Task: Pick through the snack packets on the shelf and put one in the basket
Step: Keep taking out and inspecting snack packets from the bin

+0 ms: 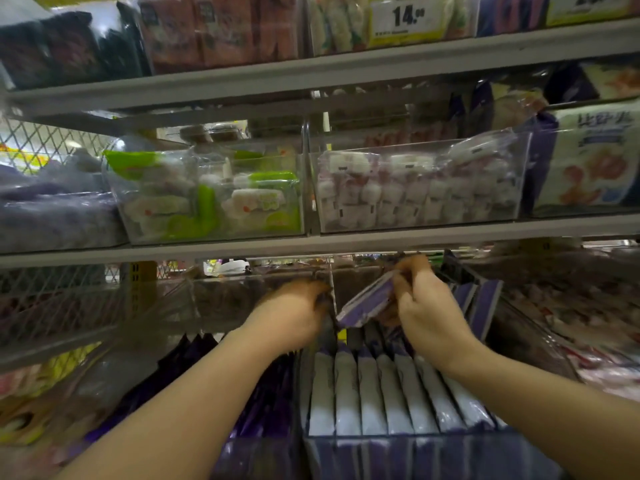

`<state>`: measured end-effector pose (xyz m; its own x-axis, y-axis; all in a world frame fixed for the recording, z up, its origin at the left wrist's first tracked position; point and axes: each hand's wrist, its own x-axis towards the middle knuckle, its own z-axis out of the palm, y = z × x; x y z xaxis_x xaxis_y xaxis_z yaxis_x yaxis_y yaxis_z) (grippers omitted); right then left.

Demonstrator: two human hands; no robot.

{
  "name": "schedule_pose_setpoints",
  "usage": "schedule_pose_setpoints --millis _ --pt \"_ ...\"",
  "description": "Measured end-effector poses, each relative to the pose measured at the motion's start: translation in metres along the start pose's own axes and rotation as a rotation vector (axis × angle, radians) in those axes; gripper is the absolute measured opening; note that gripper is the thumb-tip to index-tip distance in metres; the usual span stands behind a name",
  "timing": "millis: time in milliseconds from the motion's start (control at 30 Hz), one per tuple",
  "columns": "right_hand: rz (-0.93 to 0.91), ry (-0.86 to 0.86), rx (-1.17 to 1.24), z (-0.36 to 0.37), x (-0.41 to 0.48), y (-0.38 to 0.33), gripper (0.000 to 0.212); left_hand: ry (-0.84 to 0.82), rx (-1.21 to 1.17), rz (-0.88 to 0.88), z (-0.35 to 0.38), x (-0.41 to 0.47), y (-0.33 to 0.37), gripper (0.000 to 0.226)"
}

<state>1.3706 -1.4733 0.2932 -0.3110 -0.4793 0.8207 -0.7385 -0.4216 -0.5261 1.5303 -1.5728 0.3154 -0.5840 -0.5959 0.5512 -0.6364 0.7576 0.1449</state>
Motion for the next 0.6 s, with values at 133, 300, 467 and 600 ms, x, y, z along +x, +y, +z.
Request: schedule_pose_setpoints --millis 133,300,467,600 --pt "0.013 0.092 0.124 -0.018 -0.030 -0.010 0.020 0.331 -0.092 -0.082 -0.001 -0.038 0.017 0.025" --pt "0.039 0.175 0.381 -0.030 -0.075 -0.027 0.027 0.250 -0.477 -0.157 -0.006 -0.081 0.049 0.056" --pt "0.059 0.070 0.614 -0.039 -0.130 -0.033 0.022 -0.060 -1.181 -0.197 0.004 -0.119 0.081 0.018" --pt "0.152 0.062 0.617 -0.054 -0.157 -0.029 0.014 -0.002 -1.275 -0.078 0.032 -0.142 0.080 0.036"
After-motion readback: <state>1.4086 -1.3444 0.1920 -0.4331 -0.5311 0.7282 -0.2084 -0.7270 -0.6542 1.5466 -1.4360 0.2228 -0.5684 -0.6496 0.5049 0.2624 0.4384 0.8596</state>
